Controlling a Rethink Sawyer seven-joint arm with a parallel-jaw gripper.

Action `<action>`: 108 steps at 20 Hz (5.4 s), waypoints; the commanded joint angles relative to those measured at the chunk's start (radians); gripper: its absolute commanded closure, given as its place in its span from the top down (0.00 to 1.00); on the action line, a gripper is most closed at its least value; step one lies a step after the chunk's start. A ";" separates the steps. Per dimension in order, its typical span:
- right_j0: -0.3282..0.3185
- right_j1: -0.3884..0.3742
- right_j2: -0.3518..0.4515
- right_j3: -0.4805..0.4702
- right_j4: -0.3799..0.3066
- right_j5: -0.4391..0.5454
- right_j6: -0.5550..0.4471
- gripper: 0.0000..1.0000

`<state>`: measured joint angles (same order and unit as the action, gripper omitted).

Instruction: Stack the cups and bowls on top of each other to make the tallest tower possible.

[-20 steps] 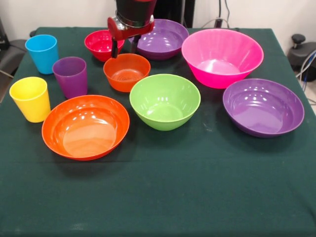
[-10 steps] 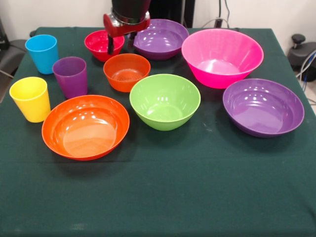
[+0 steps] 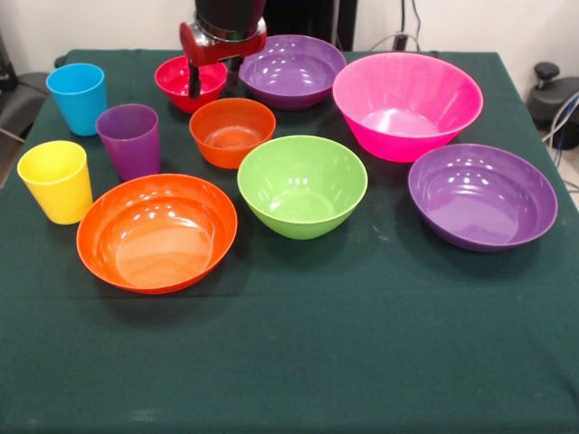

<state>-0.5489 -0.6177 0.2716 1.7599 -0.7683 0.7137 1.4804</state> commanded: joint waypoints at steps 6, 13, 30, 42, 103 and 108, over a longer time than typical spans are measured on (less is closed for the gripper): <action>0.027 -0.019 0.126 -0.072 0.001 0.122 -0.215 1.00; 0.018 -0.048 0.150 -0.074 0.010 0.168 -0.227 1.00; -0.006 0.001 0.217 -0.209 -0.009 0.270 -0.291 1.00; -0.055 0.042 0.264 -0.308 -0.043 0.319 -0.388 1.00; -0.124 0.156 0.286 -0.461 -0.085 0.493 -0.521 1.00; -0.123 0.134 0.273 -0.439 -0.068 0.517 -0.513 1.00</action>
<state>-0.6868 -0.4977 0.5289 1.3246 -0.7808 1.1747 1.2868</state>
